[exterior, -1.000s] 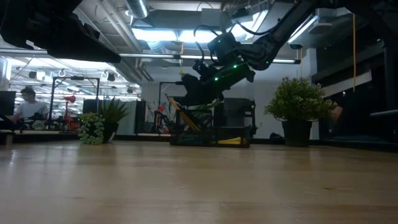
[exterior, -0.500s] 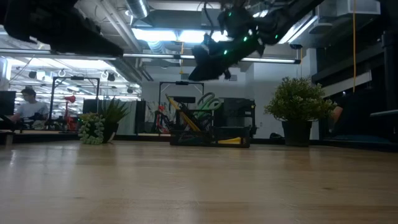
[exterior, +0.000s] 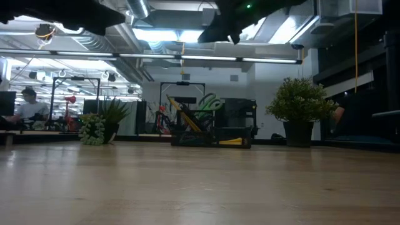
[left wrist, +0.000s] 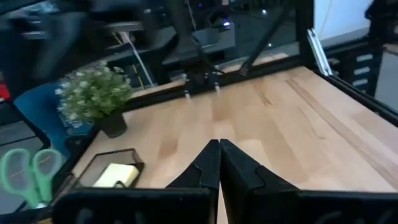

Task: Pick and place office supplies into organizer
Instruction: Return To Home Position

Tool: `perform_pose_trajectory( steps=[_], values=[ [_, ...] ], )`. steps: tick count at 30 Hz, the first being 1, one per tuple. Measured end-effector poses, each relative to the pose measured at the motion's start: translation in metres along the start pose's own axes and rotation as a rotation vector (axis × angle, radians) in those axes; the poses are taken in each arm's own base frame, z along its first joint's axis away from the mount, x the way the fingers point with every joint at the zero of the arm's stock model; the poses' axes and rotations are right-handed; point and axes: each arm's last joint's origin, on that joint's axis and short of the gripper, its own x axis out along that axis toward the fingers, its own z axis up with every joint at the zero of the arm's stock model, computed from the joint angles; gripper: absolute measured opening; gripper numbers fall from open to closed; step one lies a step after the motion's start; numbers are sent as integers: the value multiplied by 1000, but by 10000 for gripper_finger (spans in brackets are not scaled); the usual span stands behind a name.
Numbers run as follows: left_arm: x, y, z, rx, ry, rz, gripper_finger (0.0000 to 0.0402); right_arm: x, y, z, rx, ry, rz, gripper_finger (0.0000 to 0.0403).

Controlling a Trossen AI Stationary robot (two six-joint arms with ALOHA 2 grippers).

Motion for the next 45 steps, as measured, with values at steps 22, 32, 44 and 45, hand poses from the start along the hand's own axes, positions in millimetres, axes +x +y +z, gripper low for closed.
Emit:
perform_pose_trajectory(
  steps=[22, 32, 44, 45],
  values=[
    [-38, 39, -63, -94, -195, 146, 1, -122, 30, -117, -12, -434, 247, 2],
    [-36, 37, -76, -157, -141, 134, 2, -148, 25, -154, -53, -519, 254, 2],
    [-36, 39, -79, -245, -111, 214, 1, -147, 28, -187, -7, -462, 272, 3],
    [-36, 39, -79, -260, -113, 213, 1, -146, 28, -187, -6, -459, 272, 3]
  ],
)
